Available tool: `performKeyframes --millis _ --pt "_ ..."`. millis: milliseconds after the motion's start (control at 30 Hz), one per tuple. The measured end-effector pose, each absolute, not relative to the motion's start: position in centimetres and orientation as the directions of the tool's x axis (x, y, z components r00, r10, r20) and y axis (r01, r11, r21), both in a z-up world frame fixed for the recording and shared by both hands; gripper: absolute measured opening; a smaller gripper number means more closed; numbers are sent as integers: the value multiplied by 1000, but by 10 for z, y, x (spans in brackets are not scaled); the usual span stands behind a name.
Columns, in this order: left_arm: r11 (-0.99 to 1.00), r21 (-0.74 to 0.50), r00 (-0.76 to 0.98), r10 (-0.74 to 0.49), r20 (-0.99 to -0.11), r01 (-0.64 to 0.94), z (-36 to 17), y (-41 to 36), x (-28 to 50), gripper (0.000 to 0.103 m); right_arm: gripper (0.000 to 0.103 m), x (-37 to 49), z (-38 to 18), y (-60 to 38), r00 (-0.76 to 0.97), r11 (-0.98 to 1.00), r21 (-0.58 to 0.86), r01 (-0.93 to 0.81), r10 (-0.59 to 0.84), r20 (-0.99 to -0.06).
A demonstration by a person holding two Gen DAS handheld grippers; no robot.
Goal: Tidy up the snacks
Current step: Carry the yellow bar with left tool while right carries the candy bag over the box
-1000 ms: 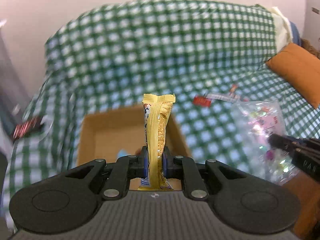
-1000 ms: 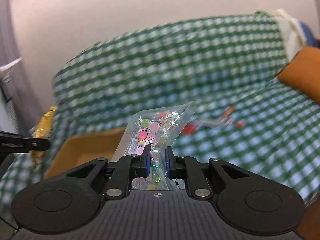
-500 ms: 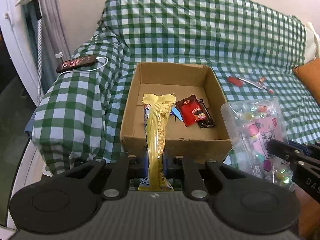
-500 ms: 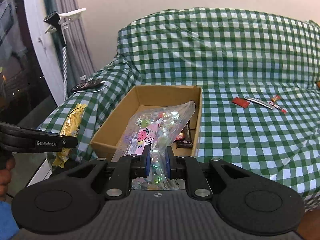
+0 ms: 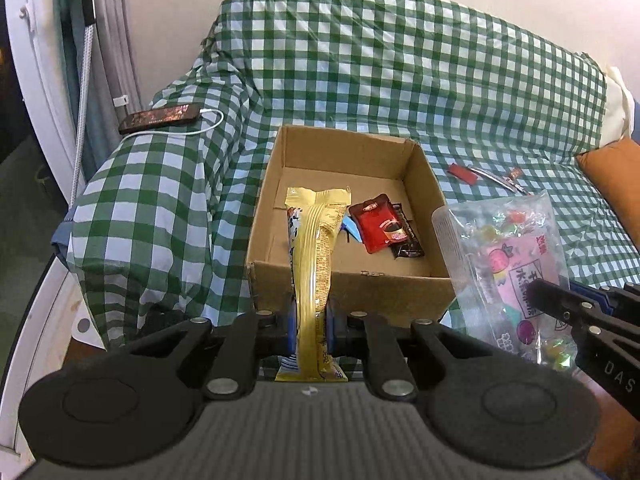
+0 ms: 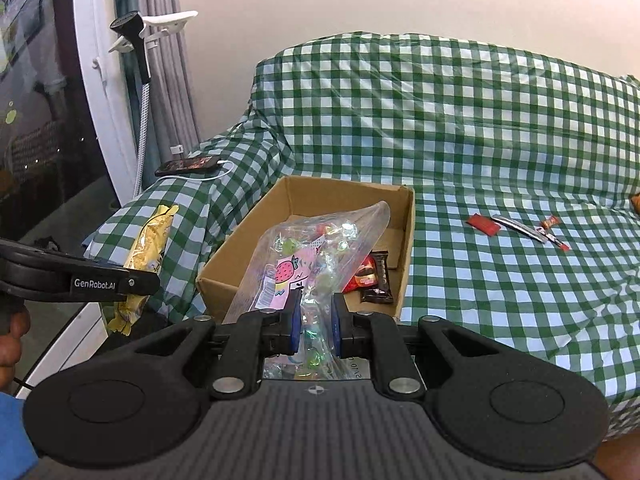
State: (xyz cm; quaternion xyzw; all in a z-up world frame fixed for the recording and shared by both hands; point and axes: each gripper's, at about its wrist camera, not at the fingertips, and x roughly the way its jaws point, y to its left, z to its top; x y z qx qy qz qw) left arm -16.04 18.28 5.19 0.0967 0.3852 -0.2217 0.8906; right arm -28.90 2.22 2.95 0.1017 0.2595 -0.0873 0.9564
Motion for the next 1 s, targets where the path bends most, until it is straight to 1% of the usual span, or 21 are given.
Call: performKeyframes --millis 233,467,800,1000 --pt "883 -8 573 -312 -758 470 41 177 -150 15 16 -278 24 17 833 966 147 213 -101 -544" --pt "880 -23 511 -297 -807 475 22 166 -127 15 16 -259 15 8 810 966 141 216 -97 -578" --pt "885 -10 446 -245 -861 466 1 143 -68 15 16 -203 1 -3 772 956 186 228 -61 -633" --pt "883 13 435 -219 -874 470 -8 120 -26 15 16 -163 -15 -55 763 946 218 238 -44 -645"
